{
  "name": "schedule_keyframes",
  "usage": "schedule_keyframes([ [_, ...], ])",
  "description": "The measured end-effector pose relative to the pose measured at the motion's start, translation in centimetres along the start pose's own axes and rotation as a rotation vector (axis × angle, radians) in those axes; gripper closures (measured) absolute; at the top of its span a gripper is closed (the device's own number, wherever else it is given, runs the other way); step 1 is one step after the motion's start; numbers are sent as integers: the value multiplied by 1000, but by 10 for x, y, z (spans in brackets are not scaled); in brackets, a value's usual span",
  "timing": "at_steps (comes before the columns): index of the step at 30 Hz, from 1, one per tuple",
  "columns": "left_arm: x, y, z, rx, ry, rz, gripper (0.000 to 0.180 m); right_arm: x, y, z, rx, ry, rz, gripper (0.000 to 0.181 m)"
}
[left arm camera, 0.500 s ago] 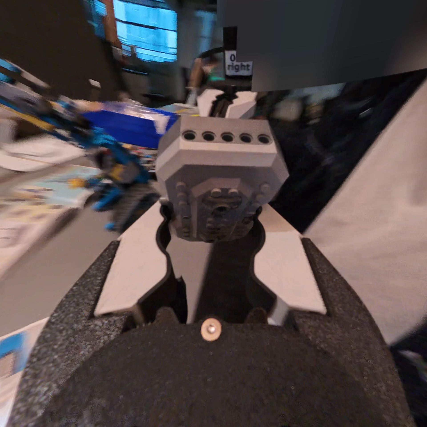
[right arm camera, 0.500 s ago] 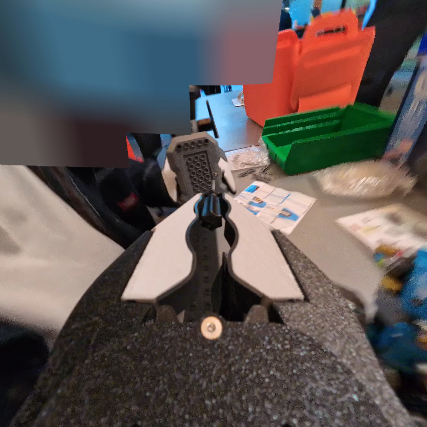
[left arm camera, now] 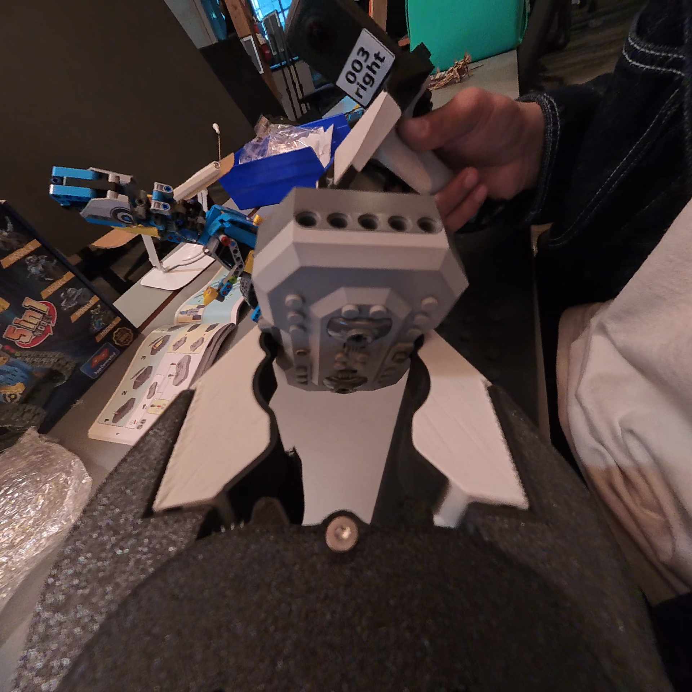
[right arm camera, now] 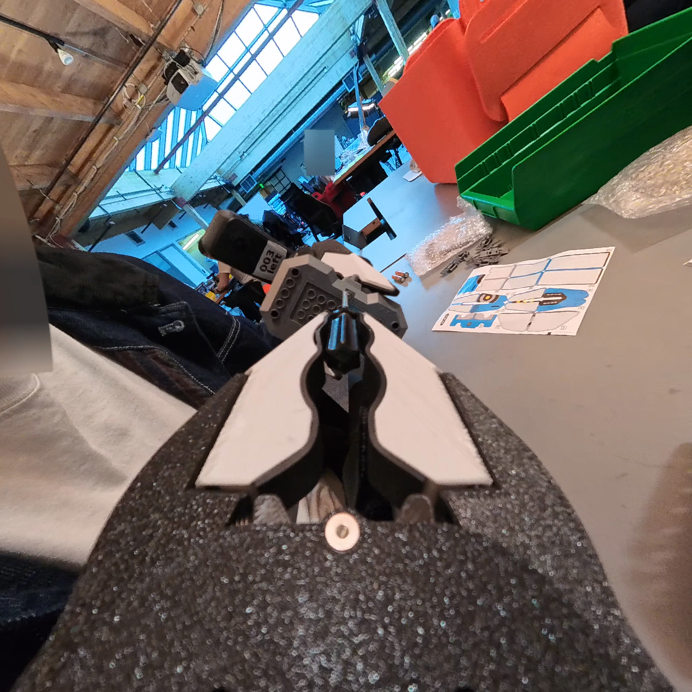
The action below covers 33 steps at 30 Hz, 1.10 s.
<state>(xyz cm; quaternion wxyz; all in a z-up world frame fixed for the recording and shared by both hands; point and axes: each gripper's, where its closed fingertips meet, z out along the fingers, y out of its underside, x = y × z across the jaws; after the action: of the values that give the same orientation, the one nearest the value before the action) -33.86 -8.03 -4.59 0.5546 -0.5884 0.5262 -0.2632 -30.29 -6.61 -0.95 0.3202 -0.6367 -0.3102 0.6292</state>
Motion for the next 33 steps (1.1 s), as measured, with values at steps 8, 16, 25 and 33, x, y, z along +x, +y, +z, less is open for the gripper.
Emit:
schedule_keyframes([
  [8,1,-2,-2,18,14,-36,111,2,3,0,-23,16,-12,169],
  [16,1,-2,-2,12,11,-27,112,0,2,0,-27,19,-31,169],
  [25,1,-3,-3,14,11,-40,113,-1,1,2,-39,11,-27,169],
  [33,1,1,-4,-11,18,-37,110,-2,2,4,-35,0,-20,169],
])
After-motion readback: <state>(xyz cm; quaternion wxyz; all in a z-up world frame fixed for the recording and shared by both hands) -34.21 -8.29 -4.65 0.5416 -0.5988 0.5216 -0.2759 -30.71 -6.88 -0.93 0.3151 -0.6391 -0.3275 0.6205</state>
